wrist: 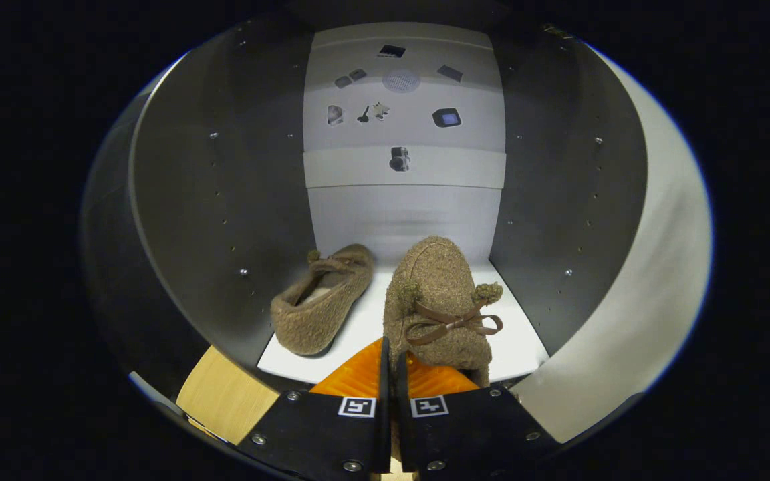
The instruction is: Open the shoe cabinet door, grab the shoes and put them into the shoe cabinet, then close the shoe cabinet door.
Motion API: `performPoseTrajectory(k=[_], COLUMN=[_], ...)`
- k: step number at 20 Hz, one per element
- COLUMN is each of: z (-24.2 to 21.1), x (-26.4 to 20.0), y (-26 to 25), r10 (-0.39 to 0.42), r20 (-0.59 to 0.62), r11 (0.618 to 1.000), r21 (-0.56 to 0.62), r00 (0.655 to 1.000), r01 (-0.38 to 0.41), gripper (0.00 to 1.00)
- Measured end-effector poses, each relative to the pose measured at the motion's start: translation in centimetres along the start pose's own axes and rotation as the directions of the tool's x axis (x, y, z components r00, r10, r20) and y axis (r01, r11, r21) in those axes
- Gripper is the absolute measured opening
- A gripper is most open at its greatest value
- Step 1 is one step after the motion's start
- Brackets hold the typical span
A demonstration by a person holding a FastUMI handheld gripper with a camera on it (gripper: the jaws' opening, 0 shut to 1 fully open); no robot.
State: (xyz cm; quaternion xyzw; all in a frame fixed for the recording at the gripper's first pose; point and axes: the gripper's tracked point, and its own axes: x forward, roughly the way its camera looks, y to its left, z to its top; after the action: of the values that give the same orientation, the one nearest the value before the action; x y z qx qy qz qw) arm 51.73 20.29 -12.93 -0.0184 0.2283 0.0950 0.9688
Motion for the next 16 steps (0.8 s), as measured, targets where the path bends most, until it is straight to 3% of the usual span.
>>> performPoseTrajectory(k=[8, 16], z=[2.3, 1.7], x=[7.9, 12.0], y=[-1.1, -1.3], r10=[-0.006, 0.008], r20=[-0.056, -0.114], r11=[1.000, 1.000], r21=[-0.031, -0.014], r00=[0.998, 0.994], r01=[0.004, -0.010], gripper=[0.05, 0.05])
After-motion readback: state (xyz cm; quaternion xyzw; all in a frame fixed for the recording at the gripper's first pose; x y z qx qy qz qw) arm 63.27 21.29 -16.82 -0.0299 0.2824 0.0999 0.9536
